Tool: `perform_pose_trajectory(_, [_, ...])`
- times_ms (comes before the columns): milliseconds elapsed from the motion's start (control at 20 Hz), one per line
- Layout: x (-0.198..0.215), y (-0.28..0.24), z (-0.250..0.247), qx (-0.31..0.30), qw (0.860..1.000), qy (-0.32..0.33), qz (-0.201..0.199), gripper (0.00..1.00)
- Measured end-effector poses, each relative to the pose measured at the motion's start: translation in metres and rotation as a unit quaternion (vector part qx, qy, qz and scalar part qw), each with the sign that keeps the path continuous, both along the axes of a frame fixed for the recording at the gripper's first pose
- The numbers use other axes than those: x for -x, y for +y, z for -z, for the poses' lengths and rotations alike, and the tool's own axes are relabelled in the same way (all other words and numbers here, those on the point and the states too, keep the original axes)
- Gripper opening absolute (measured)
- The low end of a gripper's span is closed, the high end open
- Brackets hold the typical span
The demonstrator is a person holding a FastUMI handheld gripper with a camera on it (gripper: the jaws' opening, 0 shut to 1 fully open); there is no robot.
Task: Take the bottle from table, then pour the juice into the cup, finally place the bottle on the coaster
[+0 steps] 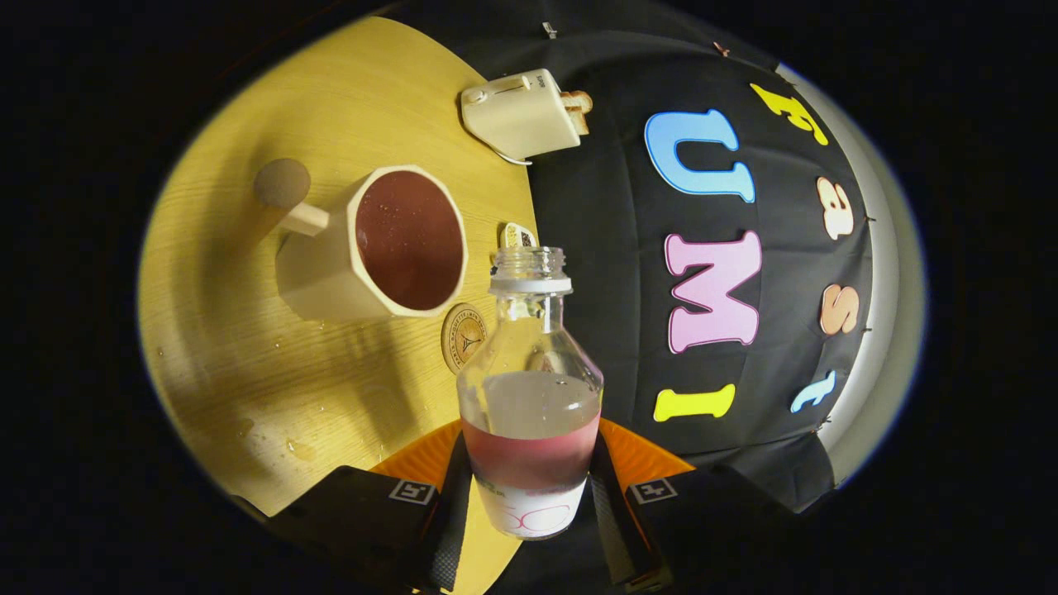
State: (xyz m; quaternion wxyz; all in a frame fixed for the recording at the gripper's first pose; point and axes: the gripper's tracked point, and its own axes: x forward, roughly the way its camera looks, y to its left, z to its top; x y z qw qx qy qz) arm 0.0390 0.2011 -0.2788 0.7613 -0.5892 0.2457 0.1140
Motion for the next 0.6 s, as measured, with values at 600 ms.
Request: perform_pose_trajectory(600, [0.0022, -0.0028, 0.0079, 0.044, 0.999, 0.011, -0.018, 0.7])
